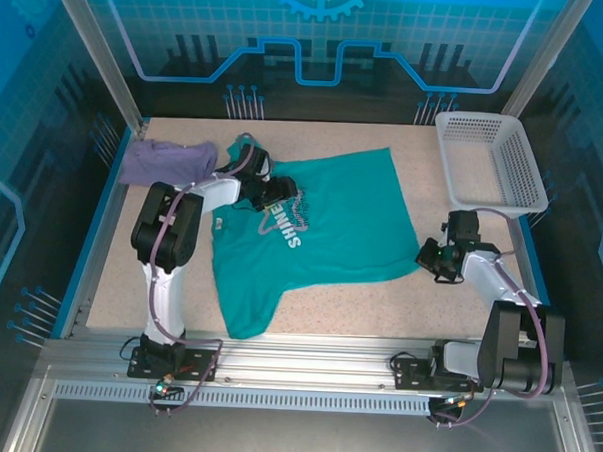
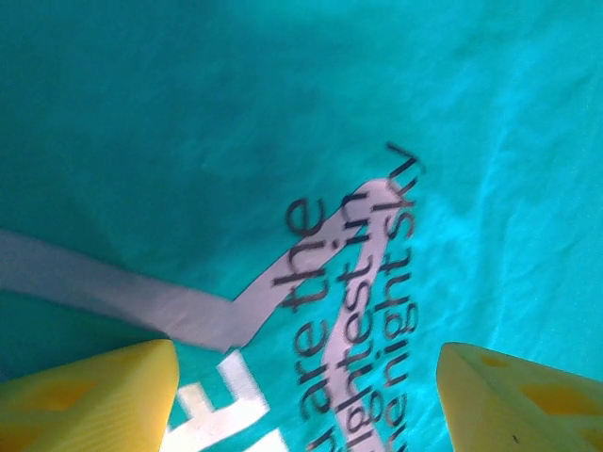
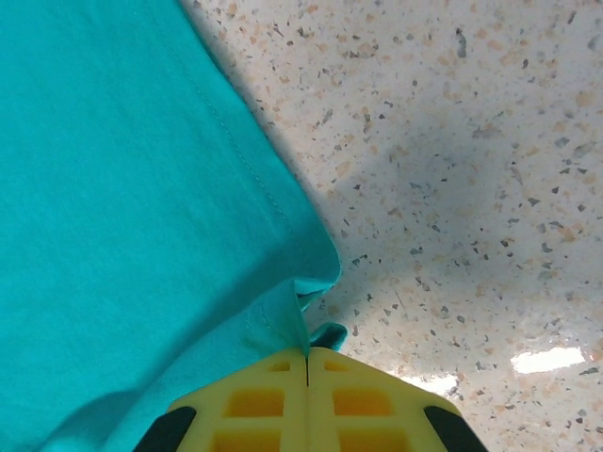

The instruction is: Fold the inside-out t-shirt

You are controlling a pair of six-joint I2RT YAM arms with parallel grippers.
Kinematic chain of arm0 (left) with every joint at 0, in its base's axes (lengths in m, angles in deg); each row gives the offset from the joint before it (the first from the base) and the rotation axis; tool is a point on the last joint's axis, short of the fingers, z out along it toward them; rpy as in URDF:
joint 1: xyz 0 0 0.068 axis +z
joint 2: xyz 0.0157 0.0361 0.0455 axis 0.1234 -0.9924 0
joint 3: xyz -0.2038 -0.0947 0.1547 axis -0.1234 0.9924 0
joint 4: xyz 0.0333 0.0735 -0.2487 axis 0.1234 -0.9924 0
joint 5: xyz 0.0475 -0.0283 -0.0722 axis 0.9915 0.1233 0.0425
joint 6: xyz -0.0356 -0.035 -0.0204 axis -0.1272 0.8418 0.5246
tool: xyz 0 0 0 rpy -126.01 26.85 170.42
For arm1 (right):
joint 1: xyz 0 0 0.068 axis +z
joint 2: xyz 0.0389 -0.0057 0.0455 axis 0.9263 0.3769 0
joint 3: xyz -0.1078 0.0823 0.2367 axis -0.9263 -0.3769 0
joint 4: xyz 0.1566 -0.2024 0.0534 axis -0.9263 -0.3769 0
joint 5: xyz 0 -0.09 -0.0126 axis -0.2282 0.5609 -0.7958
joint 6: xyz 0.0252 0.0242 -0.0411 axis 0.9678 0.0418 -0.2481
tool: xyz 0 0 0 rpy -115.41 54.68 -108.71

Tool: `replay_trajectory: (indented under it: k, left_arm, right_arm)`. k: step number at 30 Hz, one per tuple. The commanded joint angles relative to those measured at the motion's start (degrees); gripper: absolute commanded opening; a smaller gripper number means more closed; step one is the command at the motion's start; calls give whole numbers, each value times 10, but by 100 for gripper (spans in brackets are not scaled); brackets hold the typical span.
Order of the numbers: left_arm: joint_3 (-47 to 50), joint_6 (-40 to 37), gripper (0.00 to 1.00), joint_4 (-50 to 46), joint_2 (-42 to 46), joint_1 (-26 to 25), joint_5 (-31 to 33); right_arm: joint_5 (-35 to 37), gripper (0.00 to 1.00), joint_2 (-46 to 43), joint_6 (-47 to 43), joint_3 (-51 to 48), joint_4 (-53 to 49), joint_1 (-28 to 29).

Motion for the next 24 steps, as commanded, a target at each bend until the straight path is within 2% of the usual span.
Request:
replay_trajectory:
  k: [1, 16, 19, 24]
  left_arm:
    - [-46, -13, 73, -62, -39, -2, -10]
    - [-369, -50, 73, -231, -200, -2, 15]
    - [-333, -50, 73, -215, -154, -3, 14]
    - [-57, -19, 73, -69, 62, -5, 17]
  right_arm:
    - [-16, 0, -9, -5, 20, 3, -10]
    - [-37, 0, -9, -1, 61, 0, -9]
    - [-39, 0, -13, -4, 57, -1, -9]
    - [-44, 0, -26, -10, 43, -1, -9]
